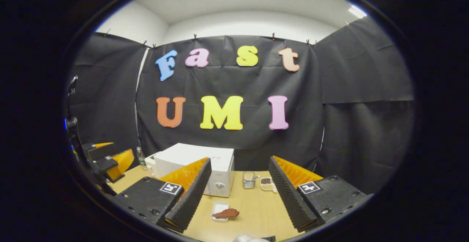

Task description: Open the microwave oven with the left hand, put the food in, and close the microwave oven.

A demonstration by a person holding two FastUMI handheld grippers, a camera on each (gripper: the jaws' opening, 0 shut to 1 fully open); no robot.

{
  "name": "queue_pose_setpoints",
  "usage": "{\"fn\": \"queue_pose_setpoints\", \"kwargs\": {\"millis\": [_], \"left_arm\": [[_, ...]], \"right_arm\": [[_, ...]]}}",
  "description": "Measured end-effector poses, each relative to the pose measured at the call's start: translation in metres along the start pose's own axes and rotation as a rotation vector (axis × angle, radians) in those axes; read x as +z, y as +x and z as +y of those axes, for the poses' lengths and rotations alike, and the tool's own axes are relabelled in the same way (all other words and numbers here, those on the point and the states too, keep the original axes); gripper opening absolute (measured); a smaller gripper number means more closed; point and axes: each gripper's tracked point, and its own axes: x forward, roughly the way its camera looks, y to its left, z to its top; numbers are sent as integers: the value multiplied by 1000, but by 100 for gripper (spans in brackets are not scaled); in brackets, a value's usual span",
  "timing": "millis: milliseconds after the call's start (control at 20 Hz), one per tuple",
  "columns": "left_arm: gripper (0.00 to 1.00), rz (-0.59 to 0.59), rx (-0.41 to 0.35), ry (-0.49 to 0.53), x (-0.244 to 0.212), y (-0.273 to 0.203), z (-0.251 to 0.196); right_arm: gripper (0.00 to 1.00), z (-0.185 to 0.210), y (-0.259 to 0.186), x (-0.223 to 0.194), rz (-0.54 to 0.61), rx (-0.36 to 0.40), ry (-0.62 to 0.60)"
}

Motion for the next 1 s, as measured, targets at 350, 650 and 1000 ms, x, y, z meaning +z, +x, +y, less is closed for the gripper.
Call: {"fn": "queue_pose_setpoints", "kwargs": {"millis": [350, 650, 1000], "left_arm": [[96, 32, -51, -15, -77, 80, -76], [97, 85, -58, 20, -152, 150, -117], [92, 187, -37, 14, -223, 209, -132]], "right_arm": [[100, -43, 42, 7, 23, 7, -16], [100, -73, 67, -11, 78, -20, -71], [100, -98, 81, -35, 149, -63, -78]]}}
